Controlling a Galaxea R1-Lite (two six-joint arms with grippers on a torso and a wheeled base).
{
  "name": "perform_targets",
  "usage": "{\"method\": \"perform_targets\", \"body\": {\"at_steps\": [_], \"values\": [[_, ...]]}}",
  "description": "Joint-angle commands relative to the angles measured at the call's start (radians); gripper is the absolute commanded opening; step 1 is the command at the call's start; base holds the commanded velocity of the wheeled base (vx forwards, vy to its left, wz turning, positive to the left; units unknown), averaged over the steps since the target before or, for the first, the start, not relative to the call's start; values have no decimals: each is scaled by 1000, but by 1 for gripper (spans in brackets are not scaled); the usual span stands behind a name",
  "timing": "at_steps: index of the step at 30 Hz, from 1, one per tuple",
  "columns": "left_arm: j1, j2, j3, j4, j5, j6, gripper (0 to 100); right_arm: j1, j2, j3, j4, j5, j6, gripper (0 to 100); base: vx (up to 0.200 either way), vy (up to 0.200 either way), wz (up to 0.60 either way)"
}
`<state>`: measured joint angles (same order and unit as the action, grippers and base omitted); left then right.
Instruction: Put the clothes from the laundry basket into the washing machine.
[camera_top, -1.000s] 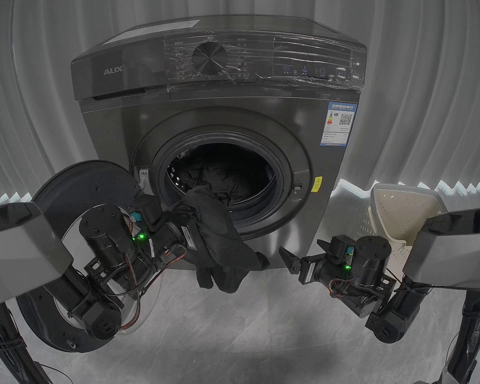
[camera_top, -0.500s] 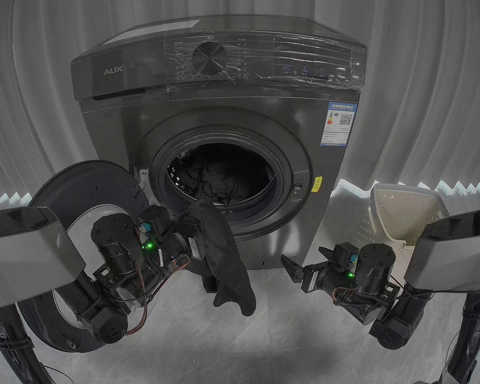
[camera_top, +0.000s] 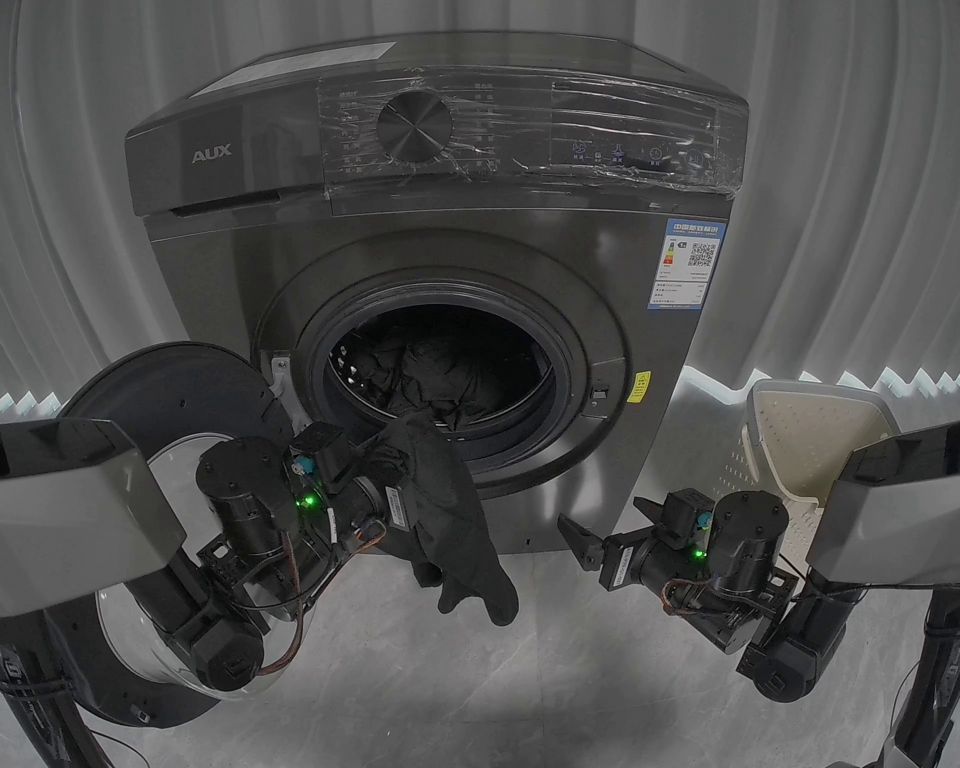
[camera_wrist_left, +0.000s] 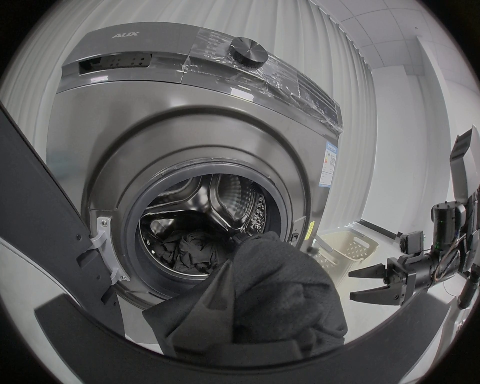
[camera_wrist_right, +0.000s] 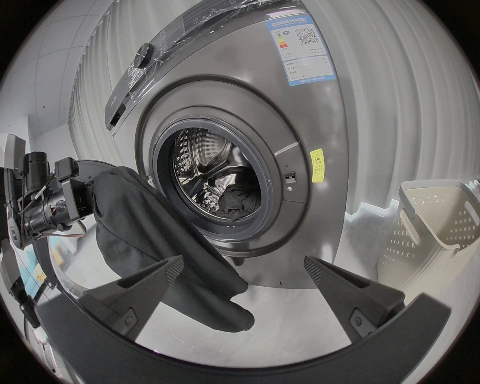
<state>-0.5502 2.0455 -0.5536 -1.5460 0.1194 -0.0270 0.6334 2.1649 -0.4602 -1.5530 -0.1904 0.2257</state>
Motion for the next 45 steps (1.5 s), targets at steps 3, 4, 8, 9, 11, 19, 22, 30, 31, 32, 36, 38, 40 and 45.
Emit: {"method": "perform_targets", "body": {"at_steps": [3,4,8,9,11,19,22,30,31,32,36,38,40,45], "values": [[-2,21,-3,0,11,7,0,5,3,0,-1,0,1,100,200,0,0],[-2,21,-3,0,11,6,0,6,3,0,-1,0,1,100,200,0,0],[-16,22,-2,-5,11,4,0,8,1,-2,-1,0,1,100,200,0,0],[-27,19,1,-5,11,-1,0,9,1,-2,-1,0,1,100,200,0,0],[-47,22,0,-5,11,-7,0,15,1,-2,-1,-1,1,100,0,0,0],[-54,102,-111,-3,14,2,0,22,-8,2,-1,-1,1,100,0,0,0],[-56,113,-127,-3,49,1,0,25,-8,2,-1,-1,1,100,0,0,0],[-65,102,-104,-3,46,-4,0,25,-7,-2,-2,-1,1,100,0,0,0],[-66,104,-106,-3,46,-4,0,25,-7,0,-2,-1,1,100,200,0,0],[-66,105,-104,-3,48,-2,0,25,-8,0,-2,-1,1,100,200,0,0],[-73,128,-109,-3,45,-4,0,28,-10,-2,-2,-1,1,100,50,0,0],[-76,150,-123,-3,45,-4,0,29,-10,-3,-2,-1,1,100,0,0,0],[-77,160,-131,-3,43,-4,0,29,-10,-2,-2,-1,1,100,0,0,0],[-83,254,-243,-3,42,-22,0,29,-11,0,-2,-1,1,100,0,0,0]]}}
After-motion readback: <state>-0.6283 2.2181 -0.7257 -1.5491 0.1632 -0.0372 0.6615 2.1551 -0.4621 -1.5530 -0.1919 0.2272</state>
